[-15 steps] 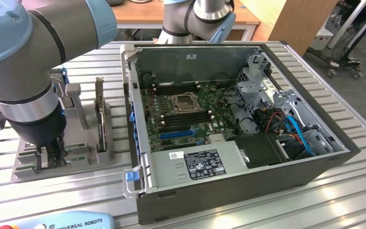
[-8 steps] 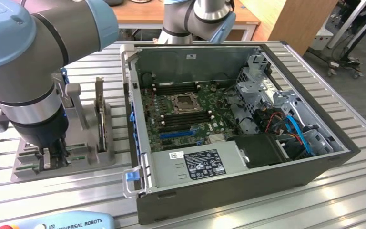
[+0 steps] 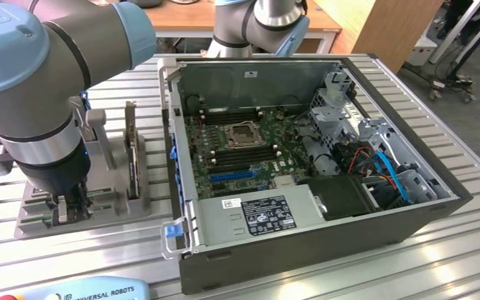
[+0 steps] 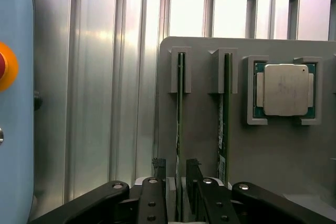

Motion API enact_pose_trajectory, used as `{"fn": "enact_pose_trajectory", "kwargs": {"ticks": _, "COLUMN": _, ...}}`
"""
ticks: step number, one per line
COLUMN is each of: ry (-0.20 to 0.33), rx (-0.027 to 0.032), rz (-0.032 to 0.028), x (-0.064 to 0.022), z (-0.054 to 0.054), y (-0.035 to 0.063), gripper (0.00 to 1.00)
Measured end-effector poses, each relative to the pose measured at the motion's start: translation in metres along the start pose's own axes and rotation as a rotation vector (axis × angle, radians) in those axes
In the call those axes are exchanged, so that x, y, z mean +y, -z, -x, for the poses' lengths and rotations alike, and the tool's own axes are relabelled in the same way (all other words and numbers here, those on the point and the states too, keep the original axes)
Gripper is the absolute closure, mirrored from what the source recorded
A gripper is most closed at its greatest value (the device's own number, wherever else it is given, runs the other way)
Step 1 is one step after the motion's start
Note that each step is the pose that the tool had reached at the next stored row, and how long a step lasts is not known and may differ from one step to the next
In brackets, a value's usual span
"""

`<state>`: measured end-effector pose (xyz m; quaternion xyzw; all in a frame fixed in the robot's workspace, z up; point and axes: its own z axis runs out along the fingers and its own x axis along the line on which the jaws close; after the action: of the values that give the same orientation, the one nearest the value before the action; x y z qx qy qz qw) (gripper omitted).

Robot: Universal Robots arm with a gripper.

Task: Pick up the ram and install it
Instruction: 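Pick up the ram and move it above insertion slot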

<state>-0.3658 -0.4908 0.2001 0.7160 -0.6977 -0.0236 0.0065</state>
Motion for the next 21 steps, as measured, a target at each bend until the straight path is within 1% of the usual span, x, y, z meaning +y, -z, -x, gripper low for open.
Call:
{"fn": "enact_pose_trajectory", "kwargs": {"ticks": 13, "ry": 0.0, "rx": -0.0002, "rz": -0.0002, "x": -0.0014, "z": 0.0002, "y": -0.0001, "gripper": 0.71}}
{"fn": "enact_pose_trajectory", "kwargs": {"ticks": 21, "ry": 0.0, "rx": -0.0001, "rz": -0.0001, "x": -0.0014, "z": 0.0023, "y": -0.0002, "gripper": 0.71}}
